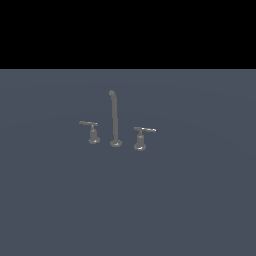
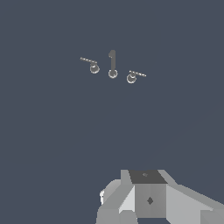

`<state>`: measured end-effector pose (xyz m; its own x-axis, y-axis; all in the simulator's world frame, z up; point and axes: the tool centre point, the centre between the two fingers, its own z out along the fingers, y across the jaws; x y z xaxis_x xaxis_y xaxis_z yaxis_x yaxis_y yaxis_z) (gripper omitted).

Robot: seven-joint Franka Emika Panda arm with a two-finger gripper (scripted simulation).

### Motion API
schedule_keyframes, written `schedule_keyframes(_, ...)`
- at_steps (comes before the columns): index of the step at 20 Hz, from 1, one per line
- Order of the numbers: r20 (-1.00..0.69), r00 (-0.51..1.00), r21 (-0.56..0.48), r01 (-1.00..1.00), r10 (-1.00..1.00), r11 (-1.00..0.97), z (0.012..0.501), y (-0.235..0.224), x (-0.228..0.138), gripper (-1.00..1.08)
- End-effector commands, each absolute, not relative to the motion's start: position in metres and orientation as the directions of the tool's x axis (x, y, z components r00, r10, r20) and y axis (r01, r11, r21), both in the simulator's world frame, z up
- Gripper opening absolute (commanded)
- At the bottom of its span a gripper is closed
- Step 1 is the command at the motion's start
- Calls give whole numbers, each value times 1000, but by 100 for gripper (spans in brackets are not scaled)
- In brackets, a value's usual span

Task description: Turn on the faucet by rotating a designated handle.

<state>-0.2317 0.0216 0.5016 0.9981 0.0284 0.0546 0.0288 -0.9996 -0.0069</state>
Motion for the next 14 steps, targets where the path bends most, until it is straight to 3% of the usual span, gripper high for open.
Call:
schedule_keyframes(1,49,999,-22,14,13,-1000,500,23,-226,-100)
schedule_keyframes(14,-54,979,-167,-204,-198,-964,471,47,-162,-100)
